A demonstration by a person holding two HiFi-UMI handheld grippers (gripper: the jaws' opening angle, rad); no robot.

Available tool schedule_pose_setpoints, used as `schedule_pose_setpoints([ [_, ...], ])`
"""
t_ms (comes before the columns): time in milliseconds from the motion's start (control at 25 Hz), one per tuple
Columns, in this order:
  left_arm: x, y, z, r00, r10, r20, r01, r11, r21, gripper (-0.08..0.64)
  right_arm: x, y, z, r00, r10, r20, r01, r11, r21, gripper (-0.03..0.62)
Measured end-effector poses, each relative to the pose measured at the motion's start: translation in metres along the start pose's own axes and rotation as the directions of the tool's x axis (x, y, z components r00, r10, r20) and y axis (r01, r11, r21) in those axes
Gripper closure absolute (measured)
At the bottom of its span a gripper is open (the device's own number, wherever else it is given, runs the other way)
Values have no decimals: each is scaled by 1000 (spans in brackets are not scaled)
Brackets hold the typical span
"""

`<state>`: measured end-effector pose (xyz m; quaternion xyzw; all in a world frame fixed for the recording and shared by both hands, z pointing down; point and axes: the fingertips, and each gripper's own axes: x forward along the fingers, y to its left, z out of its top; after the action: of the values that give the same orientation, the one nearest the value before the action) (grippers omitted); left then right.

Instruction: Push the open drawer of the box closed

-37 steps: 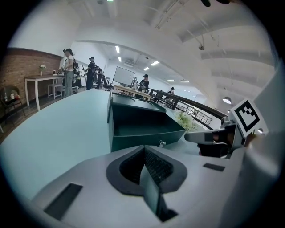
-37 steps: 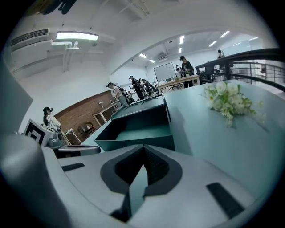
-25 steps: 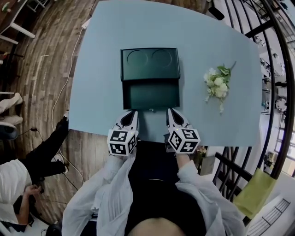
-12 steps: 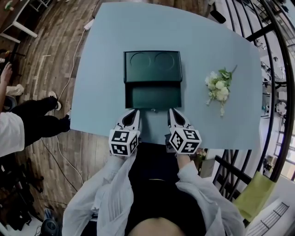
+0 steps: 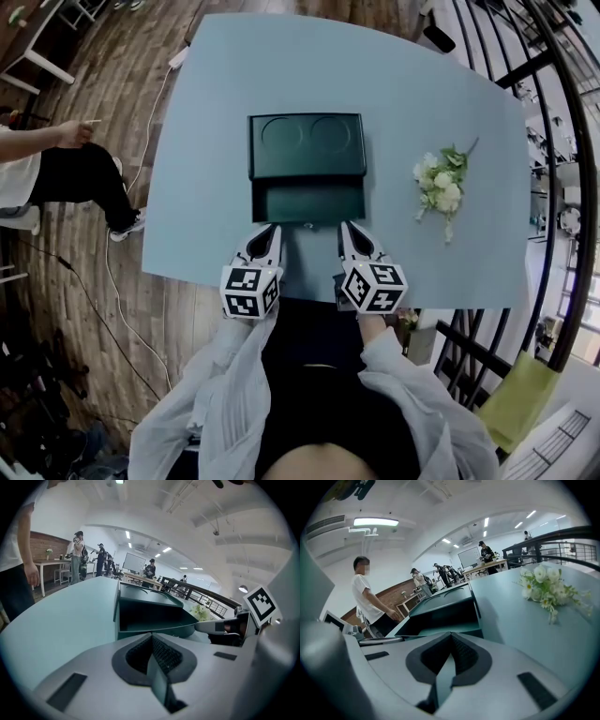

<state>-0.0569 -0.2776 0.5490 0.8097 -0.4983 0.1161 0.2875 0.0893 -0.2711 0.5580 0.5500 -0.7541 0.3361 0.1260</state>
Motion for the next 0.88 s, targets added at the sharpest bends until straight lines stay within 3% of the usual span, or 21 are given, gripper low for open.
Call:
schedule_pose_setpoints([
  [880,26,11,22,1000,3,5,-3,1000,-6,545,27,-5,25,1000,8,-9,-8,1000,-2,586],
])
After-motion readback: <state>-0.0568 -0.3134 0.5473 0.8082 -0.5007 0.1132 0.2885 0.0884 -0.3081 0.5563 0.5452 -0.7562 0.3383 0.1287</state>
